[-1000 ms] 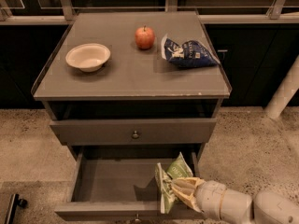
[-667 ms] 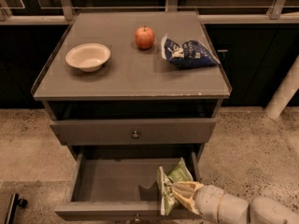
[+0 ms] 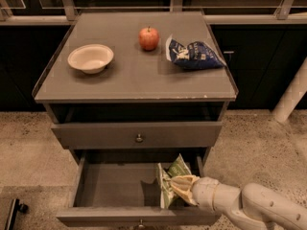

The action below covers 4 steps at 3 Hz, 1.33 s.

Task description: Place green jalapeno chip bag into middle drawer

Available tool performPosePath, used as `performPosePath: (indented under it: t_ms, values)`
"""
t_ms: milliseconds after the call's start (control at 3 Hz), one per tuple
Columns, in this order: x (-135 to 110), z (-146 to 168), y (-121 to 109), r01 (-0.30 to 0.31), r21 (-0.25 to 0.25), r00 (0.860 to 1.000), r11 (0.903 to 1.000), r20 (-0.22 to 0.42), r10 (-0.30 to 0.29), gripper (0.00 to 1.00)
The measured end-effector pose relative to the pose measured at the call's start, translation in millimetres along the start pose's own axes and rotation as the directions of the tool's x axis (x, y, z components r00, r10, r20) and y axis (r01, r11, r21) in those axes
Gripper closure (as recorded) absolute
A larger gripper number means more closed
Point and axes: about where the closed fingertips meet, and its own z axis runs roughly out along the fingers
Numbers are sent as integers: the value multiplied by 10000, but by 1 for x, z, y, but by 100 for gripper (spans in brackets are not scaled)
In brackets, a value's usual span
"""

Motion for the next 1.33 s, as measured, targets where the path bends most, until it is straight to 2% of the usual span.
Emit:
performPosePath:
  t_ms: [667, 1333]
  values:
    - [8, 31, -13, 258, -344, 9994, 9991, -228, -266, 100]
    - [27, 45, -10, 90, -480, 9976, 9988, -683, -123, 100]
